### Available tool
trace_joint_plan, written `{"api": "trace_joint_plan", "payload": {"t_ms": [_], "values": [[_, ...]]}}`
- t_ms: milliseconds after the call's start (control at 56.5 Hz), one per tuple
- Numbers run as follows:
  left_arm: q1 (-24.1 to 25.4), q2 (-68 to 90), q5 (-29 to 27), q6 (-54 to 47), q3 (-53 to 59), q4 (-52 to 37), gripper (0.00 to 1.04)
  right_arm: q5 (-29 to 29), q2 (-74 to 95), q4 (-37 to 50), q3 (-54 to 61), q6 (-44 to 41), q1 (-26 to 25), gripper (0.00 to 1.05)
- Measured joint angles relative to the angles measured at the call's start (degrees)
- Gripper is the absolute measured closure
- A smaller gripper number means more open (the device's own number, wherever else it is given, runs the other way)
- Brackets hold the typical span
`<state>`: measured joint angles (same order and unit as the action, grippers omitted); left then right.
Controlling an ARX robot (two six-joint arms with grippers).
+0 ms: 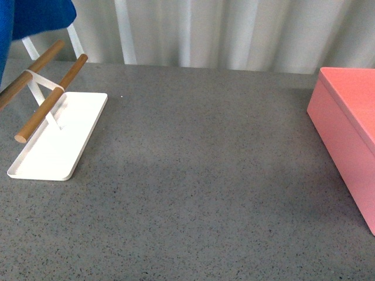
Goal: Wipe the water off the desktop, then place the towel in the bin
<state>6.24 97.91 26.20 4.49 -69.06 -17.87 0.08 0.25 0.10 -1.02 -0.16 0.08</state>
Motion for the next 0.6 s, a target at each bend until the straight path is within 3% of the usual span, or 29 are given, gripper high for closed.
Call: {"api": "trace_joint_plan", "payload": {"t_ms": [177, 319, 496, 602], "values": [[-3.63, -6.40, 12.15, 9.07, 4.92, -2.62, 1.01, 0.02, -0.02, 0.00, 0.00, 0.00, 0.02, 0.07], [-7.72, -9.46, 17.46, 16.50, 7.87, -6.45, 1.01, 0.00, -0.02, 0.00, 0.00, 0.00, 0.02, 0.07], [-12.87, -10.82, 20.72, 22.25, 10.38, -9.46, 1.01, 0.00, -0.02, 0.00, 0.00, 0.00, 0.00, 0.07], [-15.82, -10.12, 18.71, 22.62, 11.28, -9.92, 1.01, 0.00, -0.02, 0.00, 0.00, 0.00, 0.02, 0.07]]}}
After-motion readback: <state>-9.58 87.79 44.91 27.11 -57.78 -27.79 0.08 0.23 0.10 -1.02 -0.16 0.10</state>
